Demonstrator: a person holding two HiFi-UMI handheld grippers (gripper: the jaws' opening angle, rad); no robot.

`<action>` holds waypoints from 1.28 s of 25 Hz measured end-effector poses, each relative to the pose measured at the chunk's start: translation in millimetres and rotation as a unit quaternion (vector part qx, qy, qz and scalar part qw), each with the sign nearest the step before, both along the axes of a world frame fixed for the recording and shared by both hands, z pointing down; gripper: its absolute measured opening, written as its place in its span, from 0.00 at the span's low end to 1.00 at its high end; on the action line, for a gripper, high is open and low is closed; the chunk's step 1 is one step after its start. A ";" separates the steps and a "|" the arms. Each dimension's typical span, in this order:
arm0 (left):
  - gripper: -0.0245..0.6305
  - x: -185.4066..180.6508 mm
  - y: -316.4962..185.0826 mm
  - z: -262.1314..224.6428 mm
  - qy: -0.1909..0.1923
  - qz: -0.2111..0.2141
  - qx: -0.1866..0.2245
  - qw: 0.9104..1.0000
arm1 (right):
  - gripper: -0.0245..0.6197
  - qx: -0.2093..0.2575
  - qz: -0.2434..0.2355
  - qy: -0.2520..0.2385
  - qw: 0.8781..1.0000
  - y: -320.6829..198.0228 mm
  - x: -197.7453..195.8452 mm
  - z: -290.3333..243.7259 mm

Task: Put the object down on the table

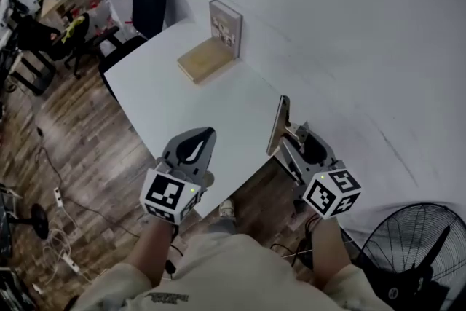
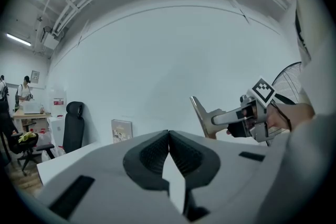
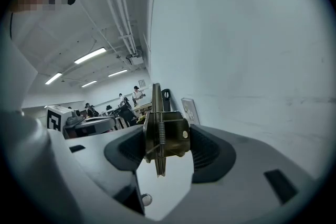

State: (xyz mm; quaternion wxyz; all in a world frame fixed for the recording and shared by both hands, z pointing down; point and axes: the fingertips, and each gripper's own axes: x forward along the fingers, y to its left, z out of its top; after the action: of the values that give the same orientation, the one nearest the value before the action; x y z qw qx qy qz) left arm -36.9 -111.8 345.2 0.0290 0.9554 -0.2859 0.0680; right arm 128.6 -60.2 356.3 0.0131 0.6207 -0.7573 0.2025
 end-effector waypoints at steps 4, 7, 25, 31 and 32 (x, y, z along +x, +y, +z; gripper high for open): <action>0.07 2.6 -53.7 24.3 -0.007 -0.003 -0.021 1.000 | 0.43 -0.032 -0.011 -0.023 0.999 -64.8 -1.8 25.2; 0.07 2.5 -86.0 44.4 -0.012 -0.008 -0.037 0.999 | 0.43 -0.056 -0.022 -0.057 0.997 -107.8 -2.6 44.1; 0.07 16.2 -198.0 145.2 -0.046 -0.097 -0.112 0.988 | 0.43 -0.204 -0.073 -0.113 0.970 -276.3 10.6 186.4; 0.07 29.6 -225.5 180.3 -0.056 -0.143 -0.149 0.977 | 0.43 -0.248 -0.108 -0.108 0.957 -313.9 14.3 235.2; 0.07 33.4 -230.5 182.6 -0.057 -0.147 -0.150 0.976 | 0.43 -0.253 -0.113 -0.107 0.955 -319.6 14.3 241.4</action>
State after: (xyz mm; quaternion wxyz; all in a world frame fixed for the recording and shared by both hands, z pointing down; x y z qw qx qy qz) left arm -3.5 -342.3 527.8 0.1650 0.8821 -0.4113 0.1594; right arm 142.9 -379.8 597.8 0.1113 0.4820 -0.7433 0.4503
